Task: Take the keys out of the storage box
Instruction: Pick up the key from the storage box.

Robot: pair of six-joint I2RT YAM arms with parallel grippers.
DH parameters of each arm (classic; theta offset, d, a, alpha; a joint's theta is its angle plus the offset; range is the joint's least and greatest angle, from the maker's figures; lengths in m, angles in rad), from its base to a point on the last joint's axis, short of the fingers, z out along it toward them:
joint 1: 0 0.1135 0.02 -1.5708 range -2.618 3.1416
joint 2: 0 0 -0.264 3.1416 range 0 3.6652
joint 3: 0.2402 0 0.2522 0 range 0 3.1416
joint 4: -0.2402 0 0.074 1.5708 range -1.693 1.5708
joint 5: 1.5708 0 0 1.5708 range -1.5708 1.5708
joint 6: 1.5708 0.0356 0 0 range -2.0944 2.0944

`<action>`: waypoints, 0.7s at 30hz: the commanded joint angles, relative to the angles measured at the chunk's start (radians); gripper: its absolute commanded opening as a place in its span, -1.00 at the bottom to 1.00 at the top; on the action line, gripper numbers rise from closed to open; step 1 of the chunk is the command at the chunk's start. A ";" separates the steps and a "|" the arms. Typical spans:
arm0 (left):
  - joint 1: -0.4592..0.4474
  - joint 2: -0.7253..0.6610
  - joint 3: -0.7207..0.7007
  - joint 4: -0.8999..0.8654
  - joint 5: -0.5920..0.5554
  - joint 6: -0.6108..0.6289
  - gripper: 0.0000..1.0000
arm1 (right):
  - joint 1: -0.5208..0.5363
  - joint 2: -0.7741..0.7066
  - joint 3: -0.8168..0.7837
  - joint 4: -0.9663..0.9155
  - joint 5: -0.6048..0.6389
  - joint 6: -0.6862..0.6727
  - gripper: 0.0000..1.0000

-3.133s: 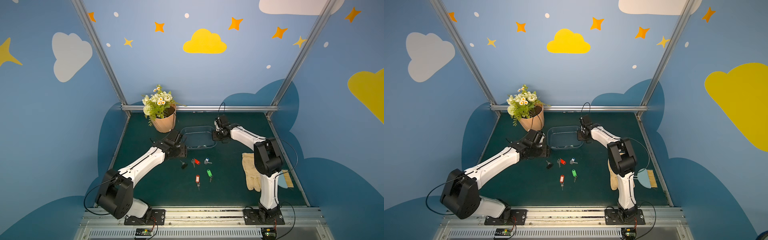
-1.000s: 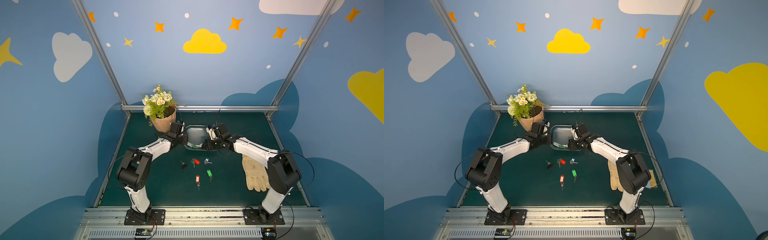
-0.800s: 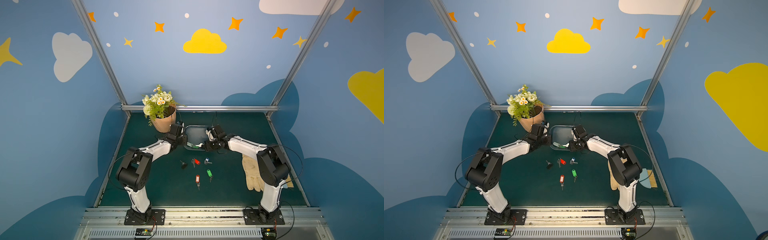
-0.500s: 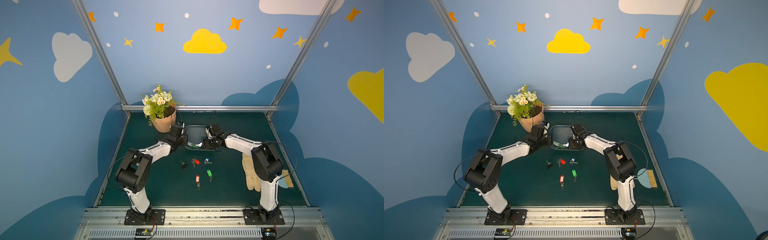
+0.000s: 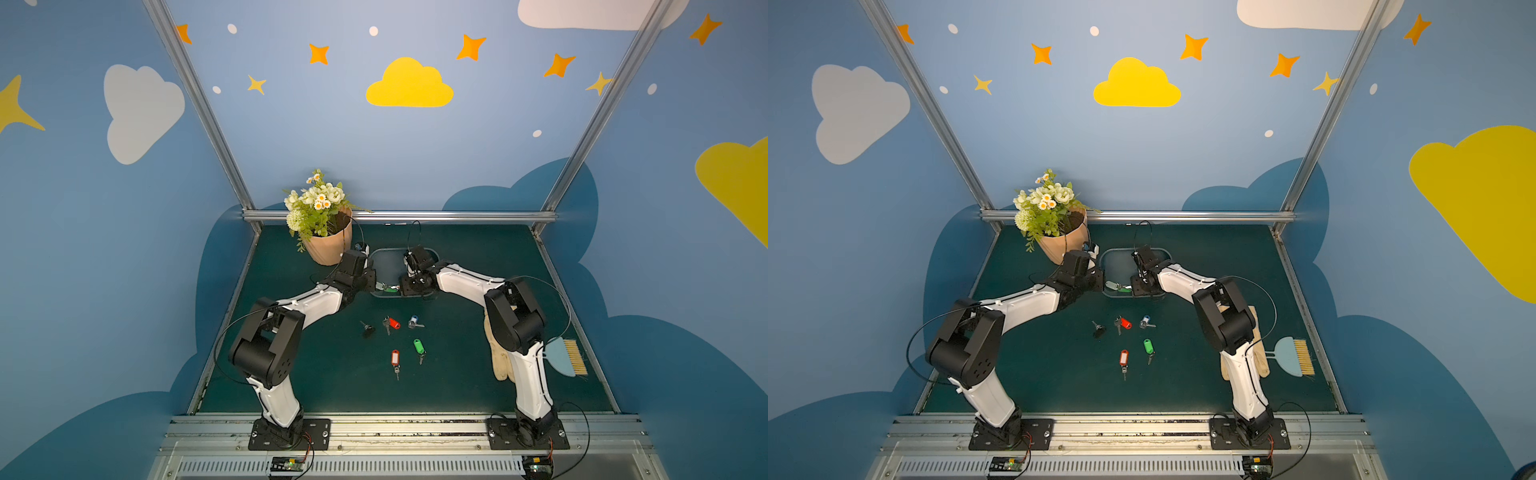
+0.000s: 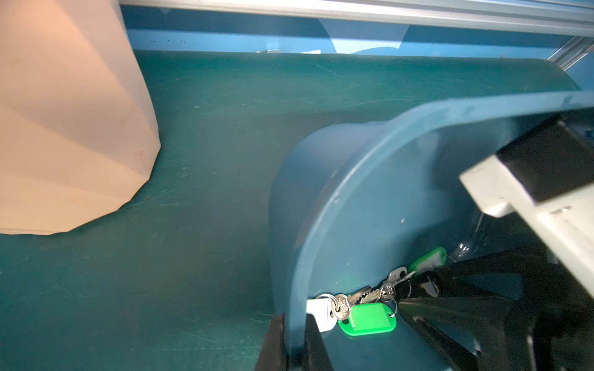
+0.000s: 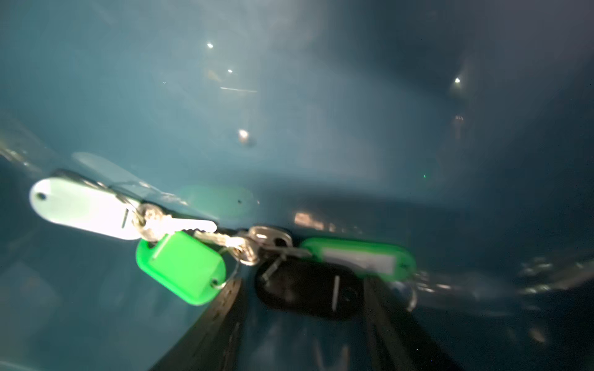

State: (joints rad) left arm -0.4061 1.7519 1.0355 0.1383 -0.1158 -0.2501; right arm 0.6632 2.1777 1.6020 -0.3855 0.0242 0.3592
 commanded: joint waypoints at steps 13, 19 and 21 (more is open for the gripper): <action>-0.009 -0.018 -0.015 0.024 0.025 0.016 -0.95 | 0.027 0.064 0.056 0.055 -0.045 -0.030 -0.70; -0.010 -0.013 -0.013 0.014 0.016 0.019 -0.95 | 0.037 0.037 0.037 0.086 -0.031 -0.055 -1.00; -0.010 -0.012 -0.008 0.003 0.007 0.021 -0.95 | 0.038 0.022 0.022 0.099 -0.025 -0.061 -1.00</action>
State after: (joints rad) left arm -0.4057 1.7523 1.0245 0.1516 -0.1314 -0.2535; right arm 0.6987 2.2261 1.6505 -0.3153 -0.0334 0.3172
